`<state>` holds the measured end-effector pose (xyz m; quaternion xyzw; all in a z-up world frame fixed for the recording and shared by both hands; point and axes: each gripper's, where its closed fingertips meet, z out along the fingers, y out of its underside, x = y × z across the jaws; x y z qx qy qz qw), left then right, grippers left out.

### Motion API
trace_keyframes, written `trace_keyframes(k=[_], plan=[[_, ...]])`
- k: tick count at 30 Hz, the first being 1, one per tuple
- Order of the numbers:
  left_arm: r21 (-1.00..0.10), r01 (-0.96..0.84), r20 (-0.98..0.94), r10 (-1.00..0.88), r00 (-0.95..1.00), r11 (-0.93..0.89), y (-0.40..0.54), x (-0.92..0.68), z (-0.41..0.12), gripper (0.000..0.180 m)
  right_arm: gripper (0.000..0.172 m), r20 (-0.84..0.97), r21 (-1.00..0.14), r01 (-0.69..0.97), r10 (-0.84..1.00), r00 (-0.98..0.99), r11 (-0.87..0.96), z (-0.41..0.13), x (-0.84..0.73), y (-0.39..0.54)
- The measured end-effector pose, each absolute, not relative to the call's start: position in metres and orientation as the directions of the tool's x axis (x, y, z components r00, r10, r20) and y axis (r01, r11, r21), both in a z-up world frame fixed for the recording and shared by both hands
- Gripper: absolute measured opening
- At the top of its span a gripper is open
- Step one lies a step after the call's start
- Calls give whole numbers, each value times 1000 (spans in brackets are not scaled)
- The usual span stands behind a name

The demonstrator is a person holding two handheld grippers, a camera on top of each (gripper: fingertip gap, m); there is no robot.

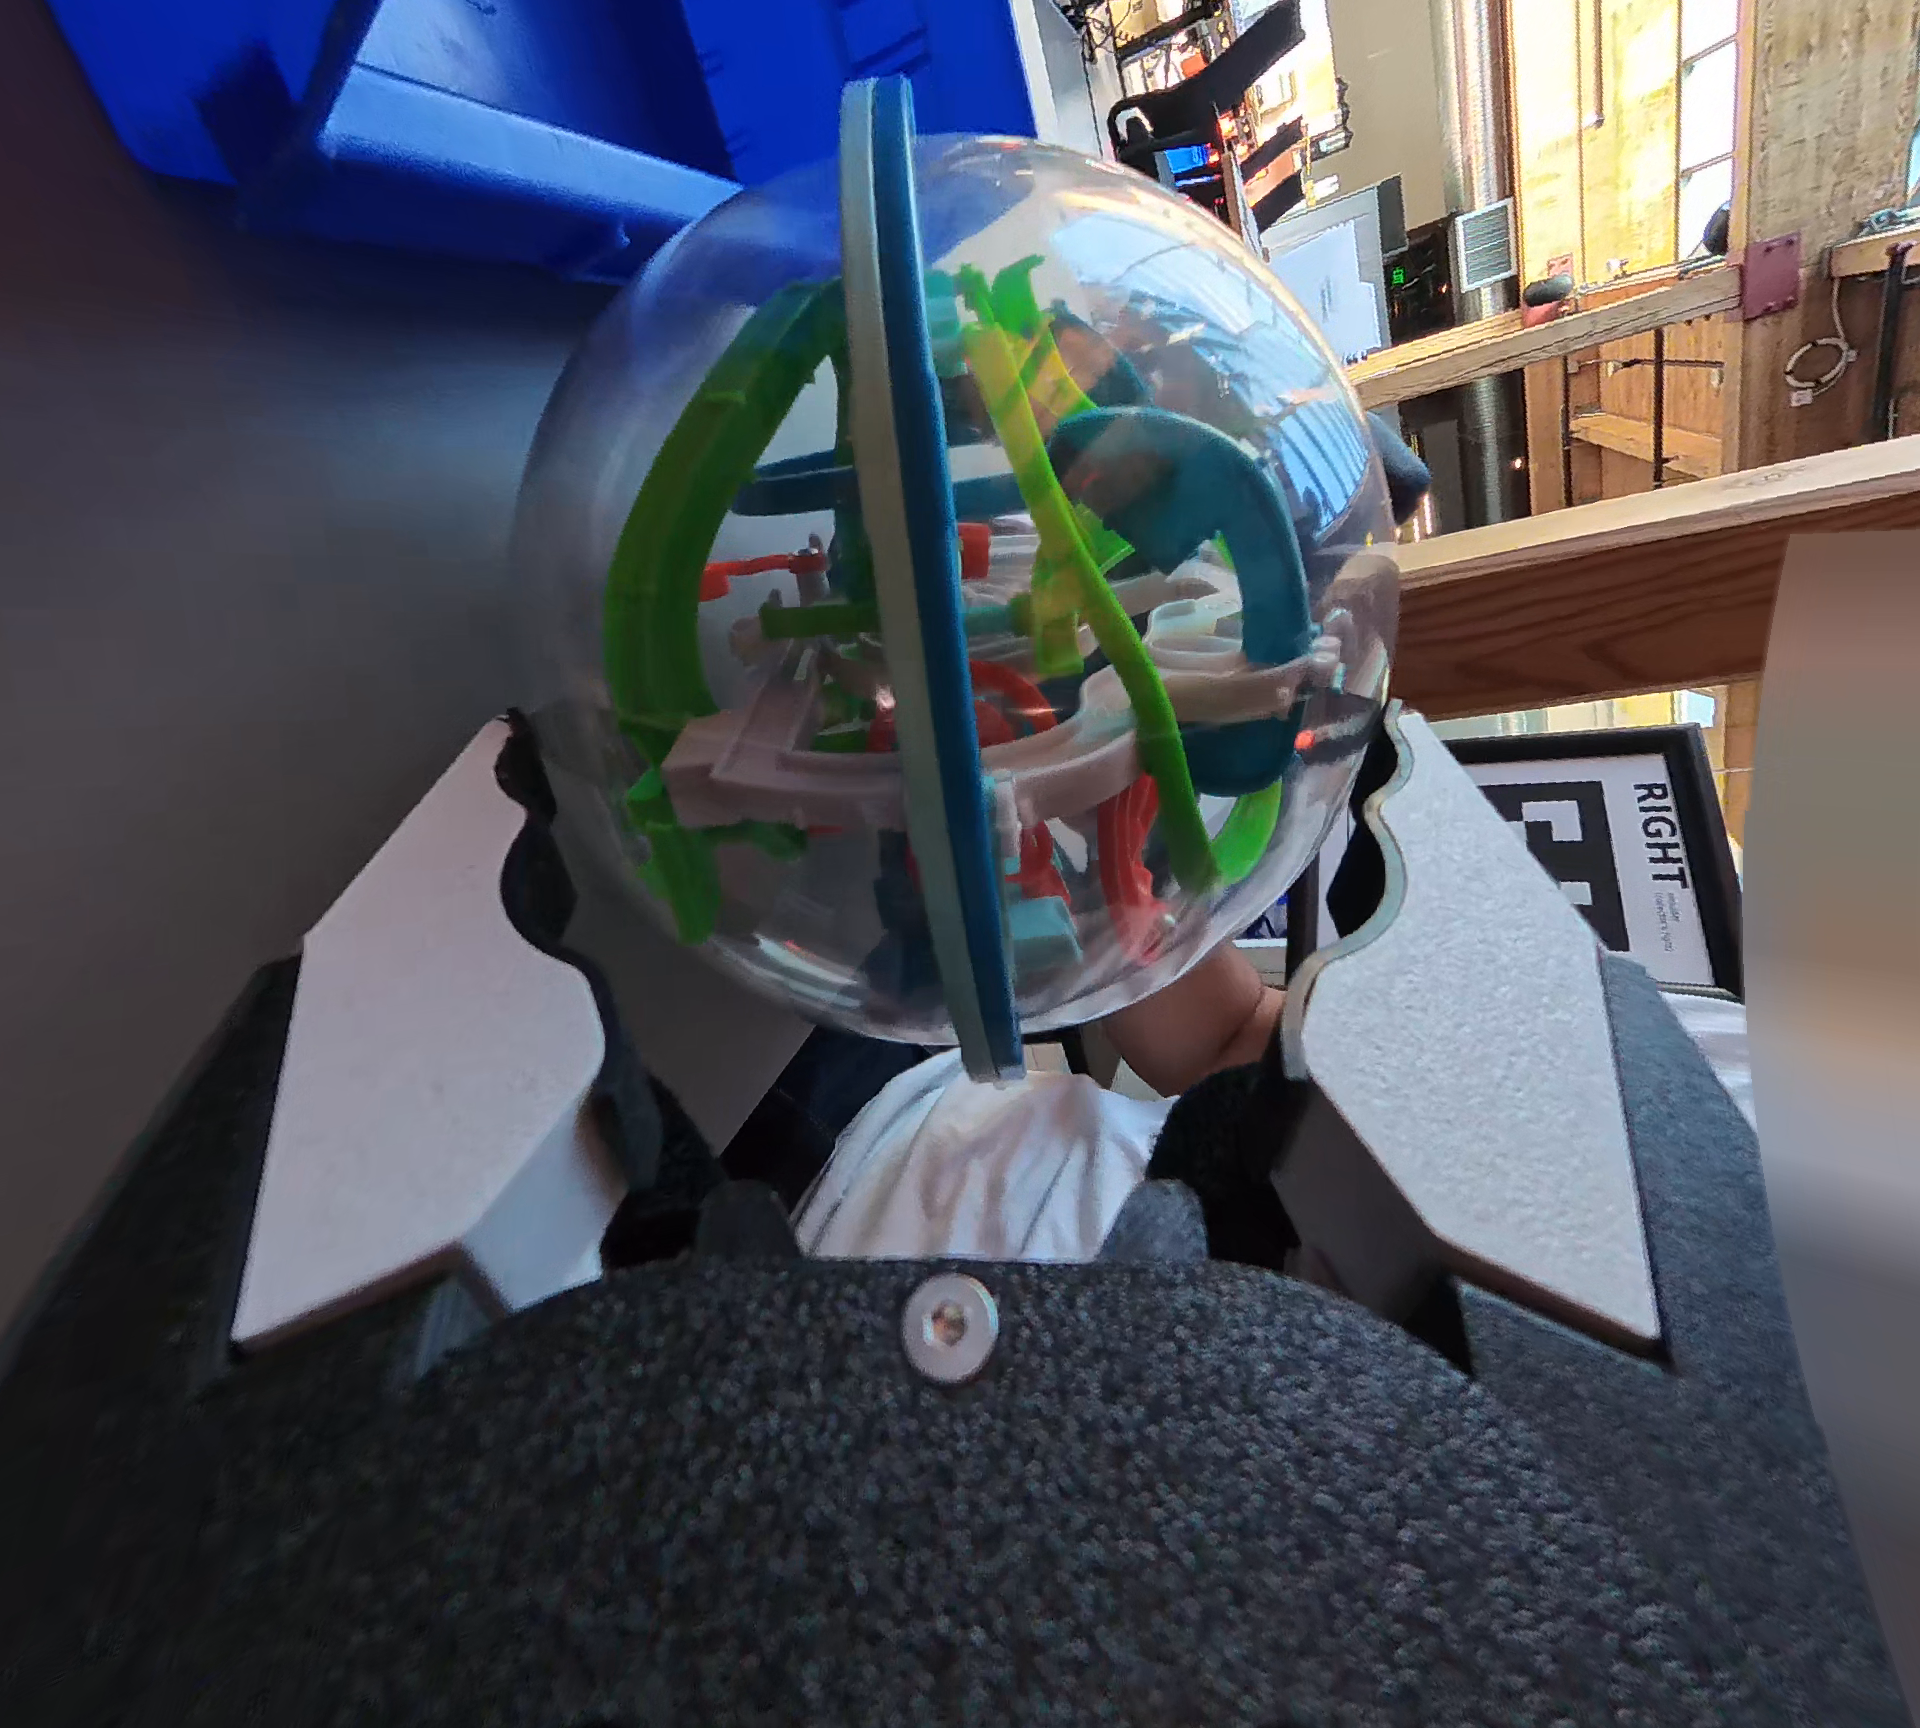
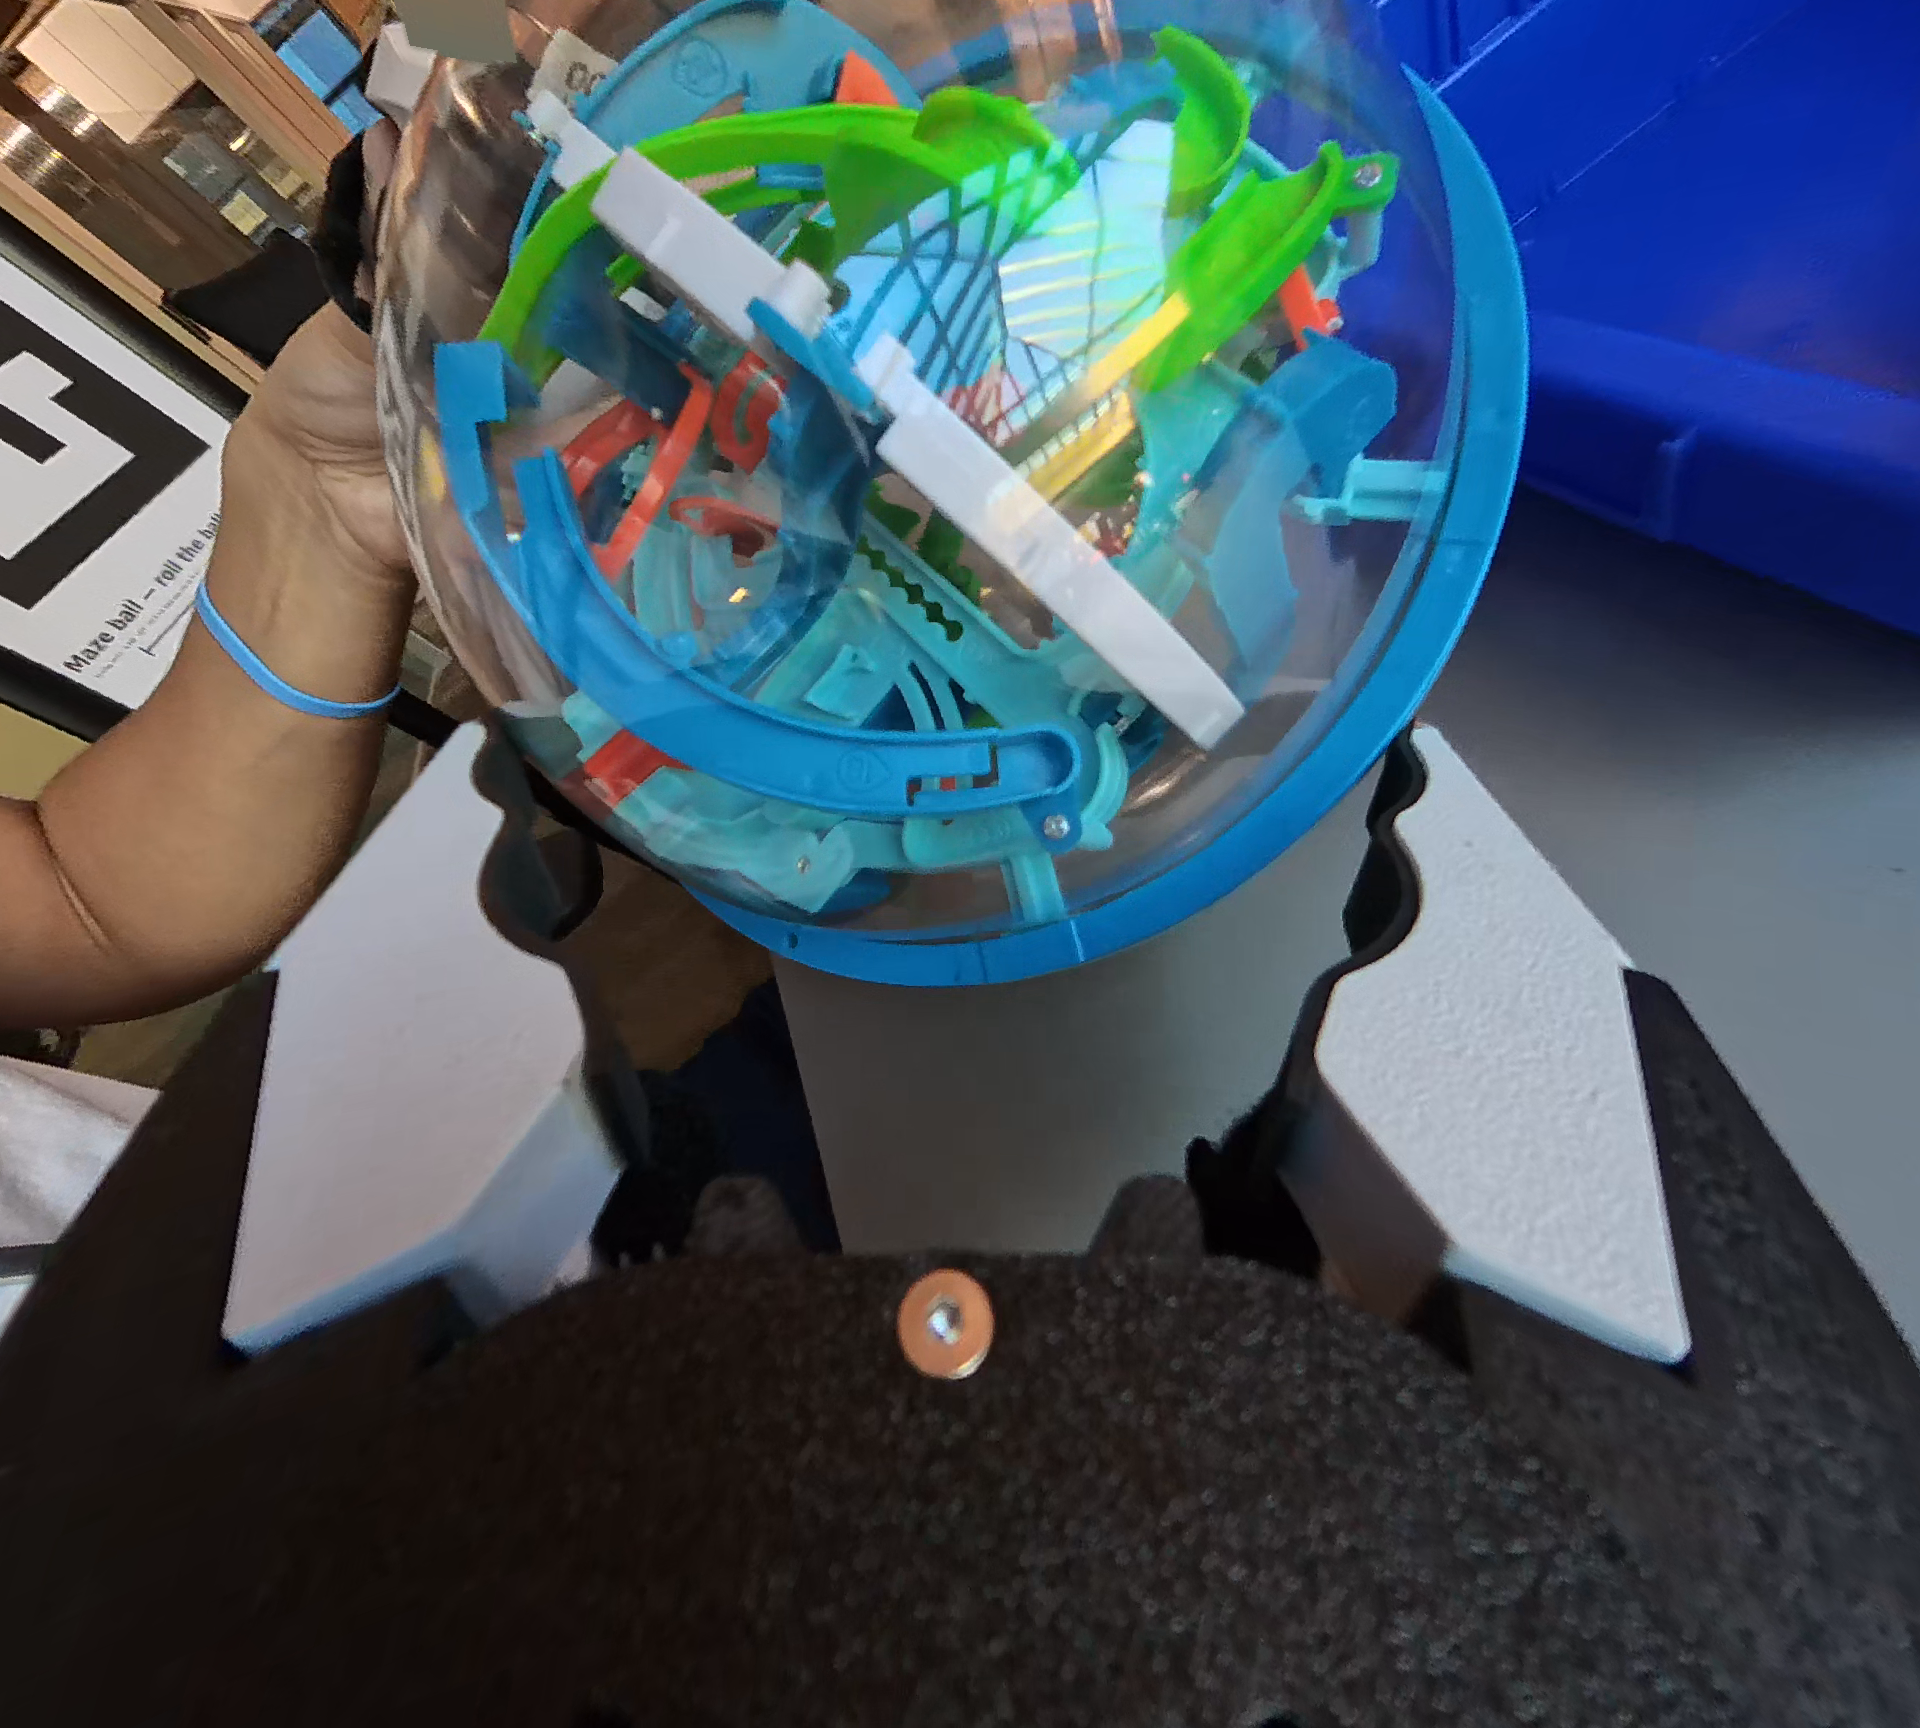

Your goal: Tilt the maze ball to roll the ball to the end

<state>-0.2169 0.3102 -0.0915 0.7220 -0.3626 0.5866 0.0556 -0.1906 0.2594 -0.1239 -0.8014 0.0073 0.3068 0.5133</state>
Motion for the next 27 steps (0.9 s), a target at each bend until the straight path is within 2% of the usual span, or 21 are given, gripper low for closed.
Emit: trace_keyframes(k=[17,24,27], plan=[[-355,-605,878,-476,46,-713,299,-219,-92,140,153,-642,-740,-462,306,703,-489,-119,-182,253],[-390,-663,850,-527,9,-639,279,-226,-94,123,153,-758,-640,-549,324,566,-538,-117,-171,238],[-449,-695,801,-597,-34,-562,282,-233,-96,114,152,-792,-603,-570,333,511,-558,-116,-166,237]])
